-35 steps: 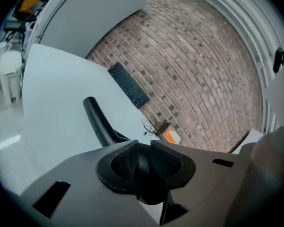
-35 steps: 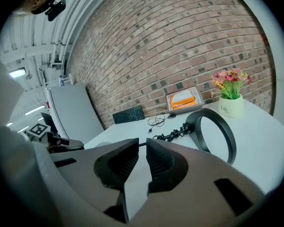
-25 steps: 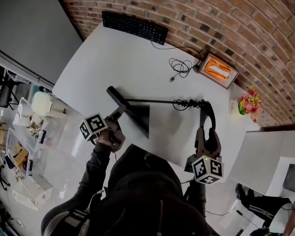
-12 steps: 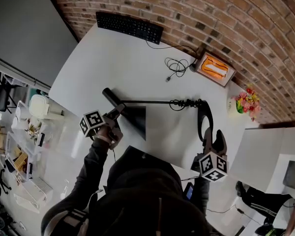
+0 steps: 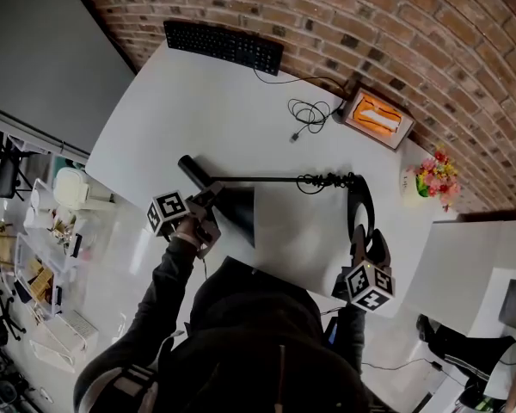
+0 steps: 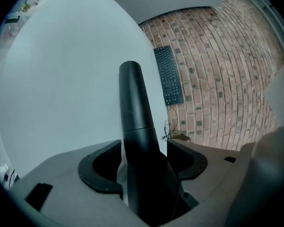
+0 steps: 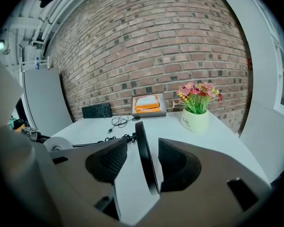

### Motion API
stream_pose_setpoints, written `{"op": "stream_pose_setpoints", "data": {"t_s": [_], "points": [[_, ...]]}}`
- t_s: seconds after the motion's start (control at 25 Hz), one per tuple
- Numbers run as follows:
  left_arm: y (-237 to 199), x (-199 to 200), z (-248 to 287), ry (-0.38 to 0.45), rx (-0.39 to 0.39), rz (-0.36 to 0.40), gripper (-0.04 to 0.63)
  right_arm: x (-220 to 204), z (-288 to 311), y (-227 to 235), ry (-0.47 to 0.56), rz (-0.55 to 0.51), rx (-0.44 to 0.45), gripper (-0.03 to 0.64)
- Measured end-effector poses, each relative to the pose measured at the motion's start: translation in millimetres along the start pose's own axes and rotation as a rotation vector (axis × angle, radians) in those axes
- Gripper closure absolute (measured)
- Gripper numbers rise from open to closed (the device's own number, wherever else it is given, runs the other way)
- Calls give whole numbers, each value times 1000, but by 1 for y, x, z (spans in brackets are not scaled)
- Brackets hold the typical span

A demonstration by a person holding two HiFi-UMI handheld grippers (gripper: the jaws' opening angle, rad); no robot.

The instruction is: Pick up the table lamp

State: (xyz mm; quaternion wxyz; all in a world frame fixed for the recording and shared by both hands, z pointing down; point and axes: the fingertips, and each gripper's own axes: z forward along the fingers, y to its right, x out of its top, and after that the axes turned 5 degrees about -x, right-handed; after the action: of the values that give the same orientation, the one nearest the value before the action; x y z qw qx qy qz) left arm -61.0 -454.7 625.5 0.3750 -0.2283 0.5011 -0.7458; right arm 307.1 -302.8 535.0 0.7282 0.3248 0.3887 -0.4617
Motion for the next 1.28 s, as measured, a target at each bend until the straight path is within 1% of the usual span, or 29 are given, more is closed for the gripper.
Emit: {"op": "stream_pose_setpoints", "data": {"t_s": [0.36,0.56,0.68,0.76,0.96,1.0,1.08,1.28], "points": [[-6,6,16,-9,0,-31,301,-5,9,1,-25,-2,8,449],[-7,9,24,5,-13,-58,304,-7,12,1,-36,3,2,449],[-8,10,29,18,-6,-75,336,-9,15,-1,-46,24,9,450],[-9,11,31,28,-9,-92,350,-10,17,-3,-47,20,13,451],[-9,11,31,33,-29,-97,354,-12,22,-2,-63,4,7,458],[-9,11,31,32,-31,-96,354,-13,23,0,-68,-6,-5,477],[-8,11,31,32,-41,-95,357,-14,23,3,-75,-30,-25,559],[-7,11,31,35,-67,-99,364,-14,24,2,-78,-99,-17,586]]}}
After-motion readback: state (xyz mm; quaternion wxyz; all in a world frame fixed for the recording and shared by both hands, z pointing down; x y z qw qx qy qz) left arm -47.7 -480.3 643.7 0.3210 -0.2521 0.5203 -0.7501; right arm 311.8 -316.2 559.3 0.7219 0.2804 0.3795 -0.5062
